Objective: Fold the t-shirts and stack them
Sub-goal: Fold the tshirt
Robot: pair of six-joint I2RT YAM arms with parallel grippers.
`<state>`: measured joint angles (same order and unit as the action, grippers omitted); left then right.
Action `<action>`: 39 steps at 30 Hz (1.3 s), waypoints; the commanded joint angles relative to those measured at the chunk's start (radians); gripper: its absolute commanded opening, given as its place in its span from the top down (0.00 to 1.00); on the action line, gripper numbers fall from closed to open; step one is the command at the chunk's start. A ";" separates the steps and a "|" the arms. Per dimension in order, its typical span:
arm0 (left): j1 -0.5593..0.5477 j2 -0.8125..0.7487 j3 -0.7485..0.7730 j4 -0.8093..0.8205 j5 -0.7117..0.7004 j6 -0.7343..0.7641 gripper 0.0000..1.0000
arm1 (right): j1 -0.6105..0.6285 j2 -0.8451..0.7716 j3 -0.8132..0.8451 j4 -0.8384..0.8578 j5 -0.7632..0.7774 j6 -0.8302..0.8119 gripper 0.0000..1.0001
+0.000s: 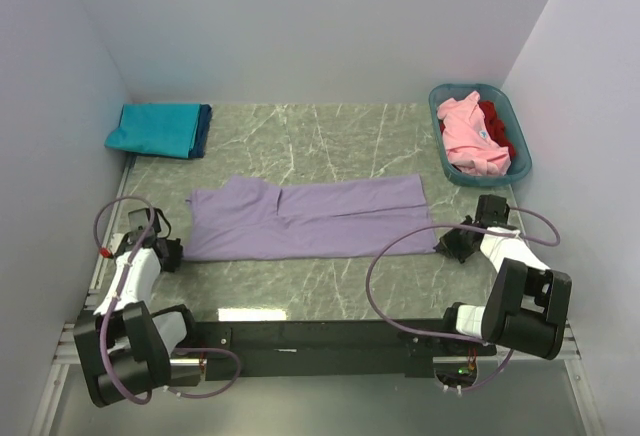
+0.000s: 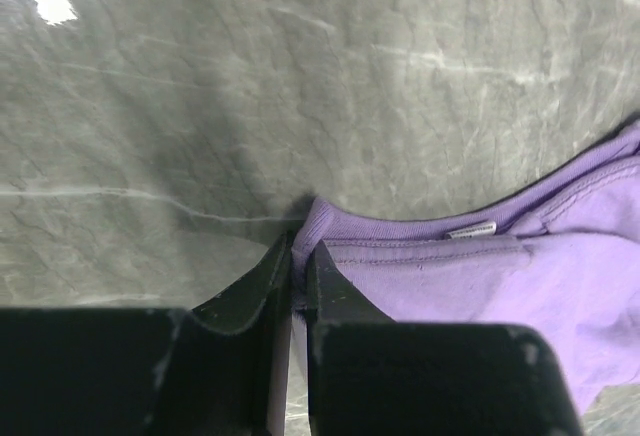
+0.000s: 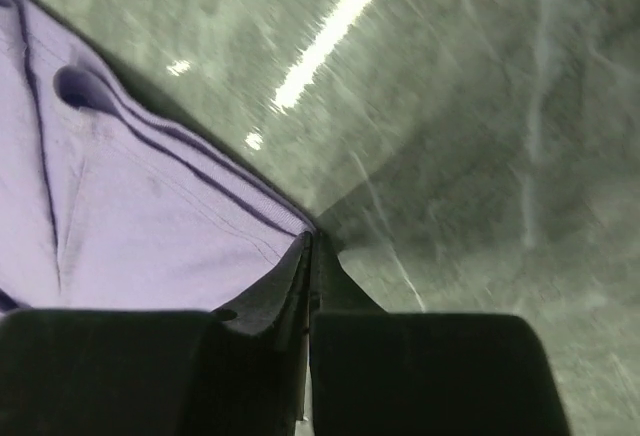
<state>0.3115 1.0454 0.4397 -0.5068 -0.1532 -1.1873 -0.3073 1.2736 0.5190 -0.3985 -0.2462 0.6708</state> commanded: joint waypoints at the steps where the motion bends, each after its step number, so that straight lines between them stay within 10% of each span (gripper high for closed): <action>1: 0.047 0.016 0.007 -0.038 -0.017 0.038 0.90 | 0.005 -0.022 -0.027 -0.167 0.131 -0.004 1.00; 10: 0.092 0.001 0.019 -0.082 0.017 0.048 0.74 | -0.001 -0.115 -0.010 -0.258 0.108 0.052 0.98; 15: 0.092 -0.031 0.057 -0.082 0.038 0.098 0.36 | 0.026 -0.195 0.059 -0.279 0.149 0.046 0.50; 21: 0.089 -0.050 0.224 -0.135 -0.052 0.210 0.15 | 0.175 -0.220 0.214 -0.298 0.284 0.042 0.43; 31: -0.339 0.189 0.546 -0.019 -0.094 0.449 0.23 | 0.508 -0.108 0.312 -0.120 0.253 -0.078 0.45; 39: -0.436 0.597 0.818 -0.006 -0.112 0.691 0.33 | 0.573 -0.080 0.260 0.003 0.101 -0.172 0.47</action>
<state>-0.1120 1.5696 1.1694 -0.5247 -0.2379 -0.6376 0.2516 1.1954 0.7918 -0.4816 -0.0849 0.5529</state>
